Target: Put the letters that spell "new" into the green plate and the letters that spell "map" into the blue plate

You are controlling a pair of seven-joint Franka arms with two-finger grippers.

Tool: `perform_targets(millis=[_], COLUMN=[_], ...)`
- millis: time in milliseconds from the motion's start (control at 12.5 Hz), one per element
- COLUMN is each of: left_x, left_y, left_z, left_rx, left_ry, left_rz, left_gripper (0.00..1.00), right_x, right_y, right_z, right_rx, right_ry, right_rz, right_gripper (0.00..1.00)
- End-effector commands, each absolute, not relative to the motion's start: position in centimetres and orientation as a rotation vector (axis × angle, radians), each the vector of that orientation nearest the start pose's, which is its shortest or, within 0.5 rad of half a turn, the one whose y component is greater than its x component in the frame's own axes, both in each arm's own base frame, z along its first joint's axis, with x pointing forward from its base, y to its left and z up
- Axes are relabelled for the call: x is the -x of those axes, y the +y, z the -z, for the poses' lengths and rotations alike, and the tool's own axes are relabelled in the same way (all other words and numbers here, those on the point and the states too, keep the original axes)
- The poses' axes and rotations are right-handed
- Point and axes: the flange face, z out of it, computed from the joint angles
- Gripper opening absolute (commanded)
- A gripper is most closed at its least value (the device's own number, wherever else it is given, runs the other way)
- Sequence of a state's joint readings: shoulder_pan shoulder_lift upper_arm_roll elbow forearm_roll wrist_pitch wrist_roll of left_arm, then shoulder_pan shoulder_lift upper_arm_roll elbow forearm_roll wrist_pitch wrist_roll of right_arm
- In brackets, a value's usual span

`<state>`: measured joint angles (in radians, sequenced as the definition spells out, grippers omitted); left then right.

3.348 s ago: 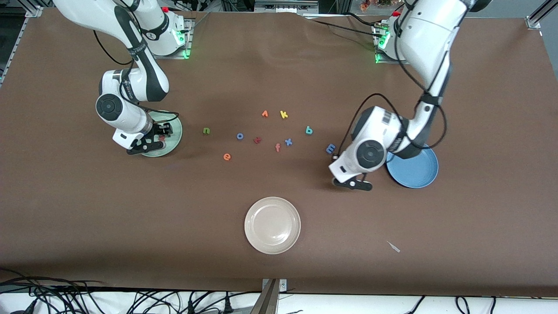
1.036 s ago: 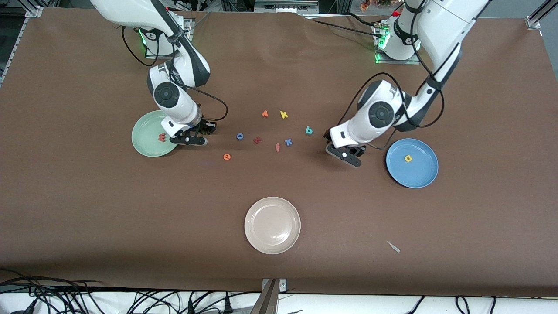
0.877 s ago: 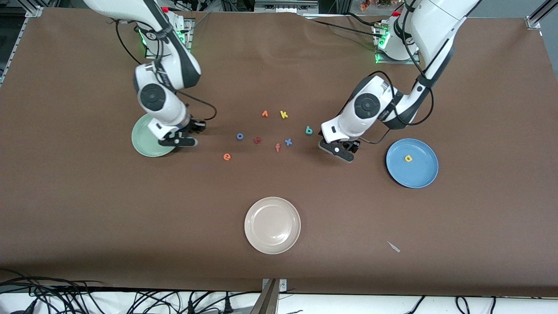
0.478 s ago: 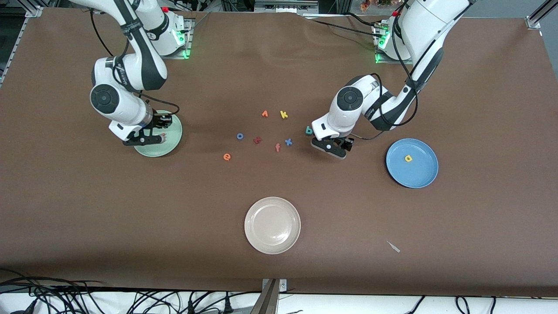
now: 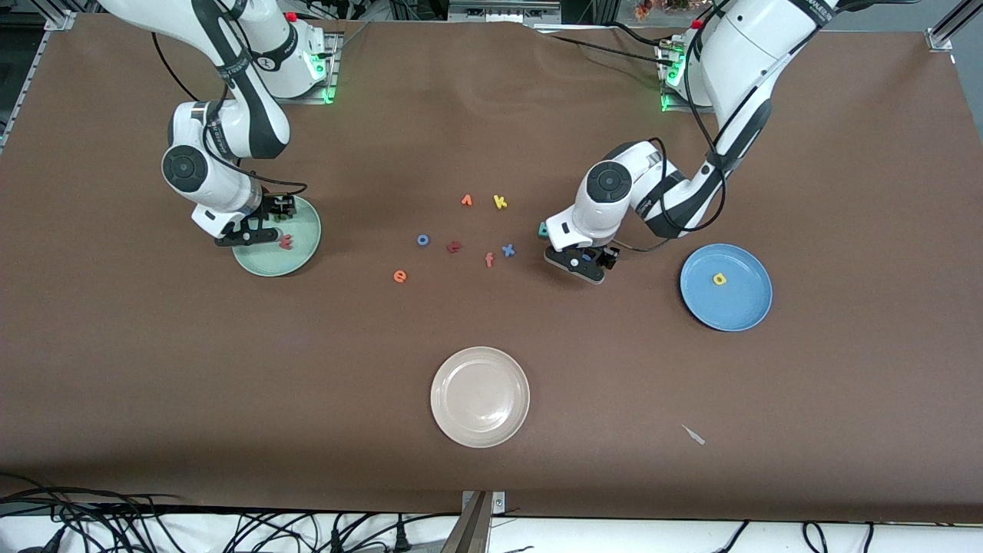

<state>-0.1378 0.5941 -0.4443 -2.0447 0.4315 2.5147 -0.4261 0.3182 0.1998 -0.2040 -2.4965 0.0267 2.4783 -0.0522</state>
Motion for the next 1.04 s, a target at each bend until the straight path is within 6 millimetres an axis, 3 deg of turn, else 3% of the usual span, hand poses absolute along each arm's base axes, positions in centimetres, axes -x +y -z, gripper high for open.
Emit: perform_targets(millis=[0,159,319,399,558,638,797,957], left_x=[-49.4,-49.6,-49.9,-50.7,-53.8,-54.7,-57.5,-59.7], left_y=[-32.4,-32.0,-31.7,-31.1,-27.2,-26.5,-23.0,-18.4], left_z=[-16.8,-16.4,-16.6,-17.1,-19.0,-20.2,-23.0,-25.1], left_rx=[3.028,3.031,3.033,3.04,3.029,3.002,3.0,2.98], left_ry=[0.697,0.68,0.663,0.638,0.522,0.556,0.639,0.78], left_rz=[-0.016,-0.025,-0.021,-0.008,-0.051,-0.114,-0.298,-0.459], left_gripper=[0.34,0.2,0.03,0.0,0.0,0.0,0.0,0.0], right_x=[-46.7,-50.2,-53.2,-54.4,-56.6,-57.0,-58.2,-57.6], right_y=[6.6,11.7,16.2,18.6,22.9,25.2,27.2,29.2], right_z=[-23.1,-26.9,-27.9,-27.8,-26.5,-25.6,-23.6,-20.8], right_rx=[3.128,3.141,3.152,3.144,3.11,3.099,3.057,3.024], right_ry=[-0.255,-0.188,-0.041,0.045,0.235,0.285,0.446,0.543], right_rz=[-0.323,-0.317,-0.267,-0.244,-0.229,-0.219,-0.141,-0.09], right_gripper=[1.0,1.0,1.0,1.0,0.99,0.99,0.88,0.79])
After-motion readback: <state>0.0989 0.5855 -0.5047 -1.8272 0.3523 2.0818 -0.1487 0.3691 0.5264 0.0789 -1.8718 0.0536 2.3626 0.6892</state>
